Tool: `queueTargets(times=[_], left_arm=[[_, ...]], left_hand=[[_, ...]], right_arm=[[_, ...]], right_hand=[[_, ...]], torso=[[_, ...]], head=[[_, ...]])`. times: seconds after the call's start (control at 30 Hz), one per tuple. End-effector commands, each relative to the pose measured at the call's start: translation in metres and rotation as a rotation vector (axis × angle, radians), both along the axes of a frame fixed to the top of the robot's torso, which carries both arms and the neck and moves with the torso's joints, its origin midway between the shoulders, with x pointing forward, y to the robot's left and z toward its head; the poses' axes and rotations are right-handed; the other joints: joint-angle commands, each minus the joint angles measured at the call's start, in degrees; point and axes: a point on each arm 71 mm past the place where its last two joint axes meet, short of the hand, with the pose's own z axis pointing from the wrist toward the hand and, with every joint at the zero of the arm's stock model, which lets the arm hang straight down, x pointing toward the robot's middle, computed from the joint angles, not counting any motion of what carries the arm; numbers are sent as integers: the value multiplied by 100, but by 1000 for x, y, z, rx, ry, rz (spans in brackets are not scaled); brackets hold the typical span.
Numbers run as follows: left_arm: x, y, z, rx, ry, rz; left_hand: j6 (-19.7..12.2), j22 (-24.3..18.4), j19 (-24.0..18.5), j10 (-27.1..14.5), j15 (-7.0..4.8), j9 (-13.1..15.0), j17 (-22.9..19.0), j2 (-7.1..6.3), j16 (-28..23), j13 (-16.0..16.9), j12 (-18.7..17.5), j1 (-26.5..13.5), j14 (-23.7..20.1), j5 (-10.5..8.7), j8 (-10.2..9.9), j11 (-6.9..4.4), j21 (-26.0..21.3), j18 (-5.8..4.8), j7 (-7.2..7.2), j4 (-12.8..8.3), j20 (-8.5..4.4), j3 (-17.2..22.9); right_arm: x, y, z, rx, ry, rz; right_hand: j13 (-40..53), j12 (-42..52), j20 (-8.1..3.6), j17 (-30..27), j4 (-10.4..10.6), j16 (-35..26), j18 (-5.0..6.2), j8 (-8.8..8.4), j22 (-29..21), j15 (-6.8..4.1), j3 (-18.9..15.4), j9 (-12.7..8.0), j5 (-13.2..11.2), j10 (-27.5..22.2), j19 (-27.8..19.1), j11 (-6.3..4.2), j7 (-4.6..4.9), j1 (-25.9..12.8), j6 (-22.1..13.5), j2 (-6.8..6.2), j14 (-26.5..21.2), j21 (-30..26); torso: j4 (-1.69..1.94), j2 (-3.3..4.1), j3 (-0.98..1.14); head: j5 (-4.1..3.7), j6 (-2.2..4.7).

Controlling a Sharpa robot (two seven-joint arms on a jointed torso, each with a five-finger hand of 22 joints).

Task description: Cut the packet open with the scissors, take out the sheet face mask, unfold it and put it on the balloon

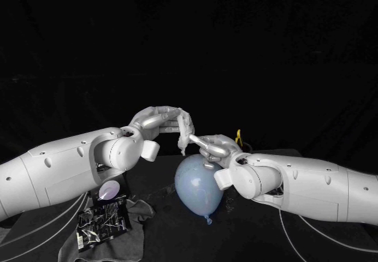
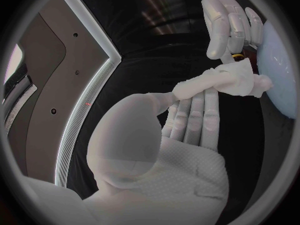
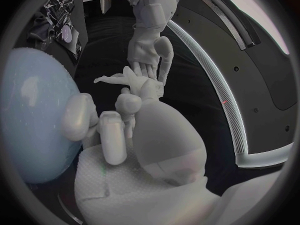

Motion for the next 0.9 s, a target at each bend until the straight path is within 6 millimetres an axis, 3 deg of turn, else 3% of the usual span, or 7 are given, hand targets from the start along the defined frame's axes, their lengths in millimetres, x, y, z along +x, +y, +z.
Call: queueTargets(times=[0.03,0.33,0.9], left_arm=[[0,0,3,-23,-16,3],[-2,-1,3,-31,-17,0],[-2,-1,3,-32,-15,-2]], left_hand=[[32,-1,49,33,0,960,-7,-43,-32,2,5,20,-30,23,34,5,-36,94,94,-24,-3,26],[33,2,62,37,-2,959,-8,-42,-32,2,5,25,-27,22,37,4,-32,95,94,-30,-7,31],[32,3,72,40,-4,958,-9,-44,-31,2,4,28,-24,22,39,4,-30,95,94,-34,-10,34]], right_arm=[[3,-5,-1,-47,-10,-21],[8,-9,-2,-61,-22,-36],[4,3,3,0,-52,34]], right_hand=[[-17,-13,14,931,-20,10,-51,33,835,30,-18,6,-38,-43,-41,-20,-5,56,26,-23,380,-50],[-50,-68,16,853,-38,-6,-41,16,818,39,-94,1,-41,-99,-82,-2,18,85,-85,-35,345,-94],[-16,-54,36,896,-49,2,-49,51,826,63,-206,19,-41,-124,-88,18,35,110,-142,-7,356,-51]], torso=[[-5,2,-2],[3,5,1],[0,2,5]], head=[[-3,-8],[-7,-15],[-6,-39]])
